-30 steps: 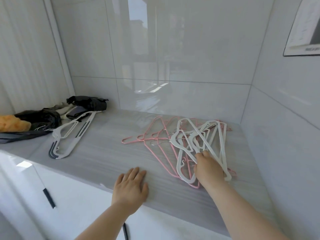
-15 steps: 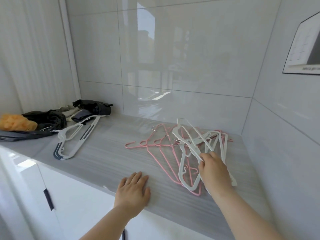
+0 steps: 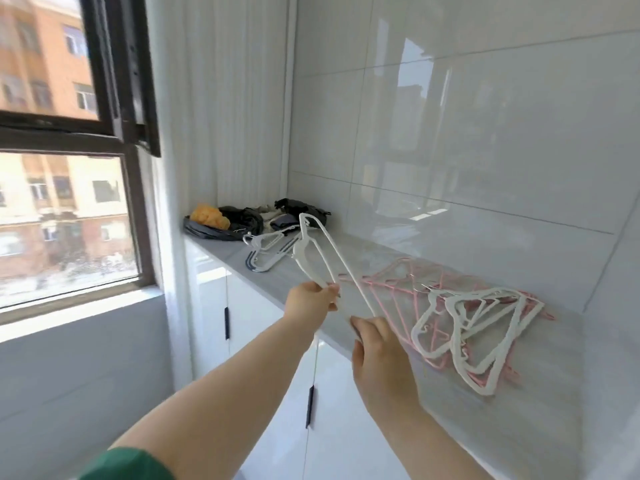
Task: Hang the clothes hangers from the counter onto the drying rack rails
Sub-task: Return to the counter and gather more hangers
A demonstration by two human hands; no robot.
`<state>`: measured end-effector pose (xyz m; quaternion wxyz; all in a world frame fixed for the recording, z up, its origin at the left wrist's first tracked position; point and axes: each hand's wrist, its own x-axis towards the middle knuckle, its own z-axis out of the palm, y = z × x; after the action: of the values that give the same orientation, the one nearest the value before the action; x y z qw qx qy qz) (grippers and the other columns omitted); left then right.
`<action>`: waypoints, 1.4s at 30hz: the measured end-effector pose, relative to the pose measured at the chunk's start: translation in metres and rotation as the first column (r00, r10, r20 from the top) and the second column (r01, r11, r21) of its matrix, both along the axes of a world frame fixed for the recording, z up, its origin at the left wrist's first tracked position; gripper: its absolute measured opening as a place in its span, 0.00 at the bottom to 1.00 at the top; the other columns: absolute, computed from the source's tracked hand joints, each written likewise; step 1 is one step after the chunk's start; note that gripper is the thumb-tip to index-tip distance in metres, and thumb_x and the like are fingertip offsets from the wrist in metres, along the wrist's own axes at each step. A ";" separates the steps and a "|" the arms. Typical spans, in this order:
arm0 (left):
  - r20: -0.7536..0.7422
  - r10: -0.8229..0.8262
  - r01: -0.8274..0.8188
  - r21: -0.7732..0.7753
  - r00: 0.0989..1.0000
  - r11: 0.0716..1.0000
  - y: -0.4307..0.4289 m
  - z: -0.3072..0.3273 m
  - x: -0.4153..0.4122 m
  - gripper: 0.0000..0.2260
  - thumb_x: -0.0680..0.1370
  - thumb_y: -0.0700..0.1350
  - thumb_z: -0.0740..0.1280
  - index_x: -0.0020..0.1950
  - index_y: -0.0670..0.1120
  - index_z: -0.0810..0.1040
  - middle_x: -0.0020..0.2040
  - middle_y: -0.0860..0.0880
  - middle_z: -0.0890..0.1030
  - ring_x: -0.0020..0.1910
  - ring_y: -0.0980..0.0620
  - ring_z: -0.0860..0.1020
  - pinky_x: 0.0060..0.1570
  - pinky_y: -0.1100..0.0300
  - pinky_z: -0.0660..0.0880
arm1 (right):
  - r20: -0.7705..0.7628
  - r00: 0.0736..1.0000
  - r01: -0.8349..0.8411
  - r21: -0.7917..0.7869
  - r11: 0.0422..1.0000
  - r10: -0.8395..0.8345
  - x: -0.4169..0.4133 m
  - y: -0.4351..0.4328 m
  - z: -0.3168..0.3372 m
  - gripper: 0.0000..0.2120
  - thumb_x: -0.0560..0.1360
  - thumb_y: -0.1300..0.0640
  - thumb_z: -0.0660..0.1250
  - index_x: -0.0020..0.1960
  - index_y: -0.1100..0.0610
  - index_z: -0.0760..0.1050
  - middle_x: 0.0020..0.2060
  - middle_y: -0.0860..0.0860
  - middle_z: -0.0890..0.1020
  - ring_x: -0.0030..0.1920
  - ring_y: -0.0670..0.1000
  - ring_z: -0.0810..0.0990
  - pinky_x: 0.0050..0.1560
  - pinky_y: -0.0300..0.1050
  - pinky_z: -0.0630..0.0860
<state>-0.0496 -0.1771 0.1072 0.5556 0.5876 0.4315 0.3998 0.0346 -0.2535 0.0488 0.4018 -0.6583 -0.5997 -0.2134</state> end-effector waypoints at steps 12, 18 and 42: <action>-0.232 0.477 -0.483 0.033 0.848 0.875 -0.110 0.000 -0.297 0.09 0.78 0.39 0.61 0.39 0.46 0.72 0.34 0.50 0.75 0.25 0.59 0.77 0.31 0.66 0.70 | 0.088 0.802 -0.590 -0.031 0.807 0.590 -0.213 -0.024 0.019 0.13 0.67 0.54 0.60 0.49 0.55 0.75 0.38 0.51 0.81 0.36 0.51 0.81 0.37 0.40 0.78; -0.413 0.581 -0.572 0.159 0.702 0.804 -0.213 0.007 -0.444 0.07 0.79 0.40 0.59 0.43 0.47 0.73 0.35 0.52 0.75 0.21 0.64 0.75 0.26 0.71 0.71 | 0.205 0.706 -0.690 -0.015 0.723 0.678 -0.355 -0.054 0.048 0.37 0.48 0.64 0.79 0.53 0.58 0.67 0.45 0.60 0.82 0.46 0.59 0.79 0.44 0.48 0.78; -0.648 0.676 -0.788 0.594 -0.351 0.161 -0.662 0.029 -0.937 0.07 0.78 0.54 0.61 0.40 0.58 0.72 0.35 0.56 0.77 0.32 0.59 0.72 0.32 0.66 0.64 | -0.211 -0.169 -0.837 -0.486 -0.253 0.963 -0.991 -0.349 0.115 0.07 0.77 0.56 0.61 0.42 0.51 0.74 0.39 0.50 0.75 0.40 0.51 0.72 0.32 0.39 0.65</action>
<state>-0.9861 -0.8389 0.1359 -0.1300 0.2278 0.9286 0.2624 -0.9566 -0.6023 0.1635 0.1630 -0.0113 -0.9580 0.2357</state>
